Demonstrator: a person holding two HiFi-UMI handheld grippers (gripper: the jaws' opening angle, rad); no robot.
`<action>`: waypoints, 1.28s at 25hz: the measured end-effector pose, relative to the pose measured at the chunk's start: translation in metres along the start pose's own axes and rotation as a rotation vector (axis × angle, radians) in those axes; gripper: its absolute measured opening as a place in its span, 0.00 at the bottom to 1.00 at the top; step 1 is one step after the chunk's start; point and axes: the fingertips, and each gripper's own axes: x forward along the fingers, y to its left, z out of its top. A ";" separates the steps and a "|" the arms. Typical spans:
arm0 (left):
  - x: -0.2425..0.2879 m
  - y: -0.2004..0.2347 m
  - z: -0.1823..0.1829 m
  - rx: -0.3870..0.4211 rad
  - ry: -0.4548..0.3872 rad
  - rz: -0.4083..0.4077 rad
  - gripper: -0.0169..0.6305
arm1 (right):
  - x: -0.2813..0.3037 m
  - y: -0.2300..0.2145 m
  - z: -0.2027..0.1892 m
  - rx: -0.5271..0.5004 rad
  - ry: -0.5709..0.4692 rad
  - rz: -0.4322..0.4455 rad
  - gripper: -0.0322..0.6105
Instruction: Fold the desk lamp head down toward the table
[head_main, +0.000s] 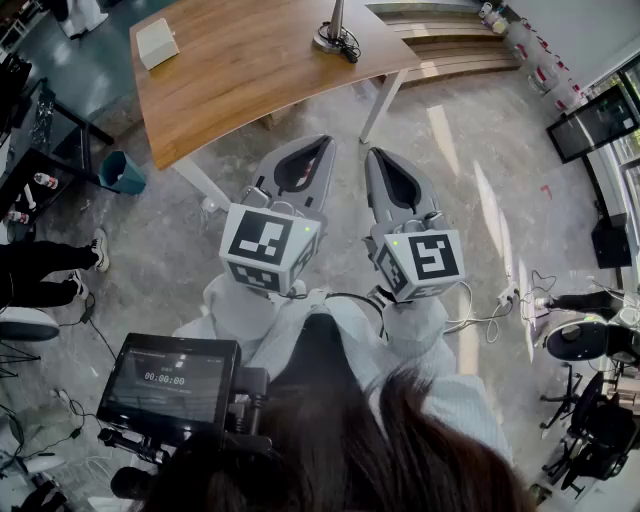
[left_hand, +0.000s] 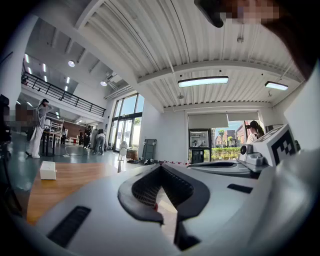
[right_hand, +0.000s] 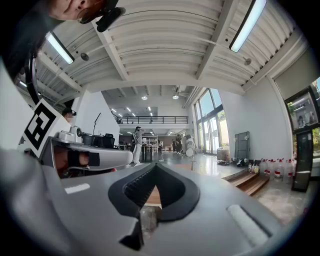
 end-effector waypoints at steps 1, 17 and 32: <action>0.000 -0.001 0.000 0.003 -0.001 0.001 0.03 | -0.001 -0.001 0.000 0.001 0.000 0.000 0.05; 0.017 -0.017 -0.008 -0.005 -0.001 0.014 0.03 | -0.016 -0.023 -0.005 0.029 -0.008 0.002 0.05; 0.125 0.082 -0.013 -0.025 0.014 0.052 0.03 | 0.107 -0.099 -0.015 0.044 -0.008 -0.007 0.05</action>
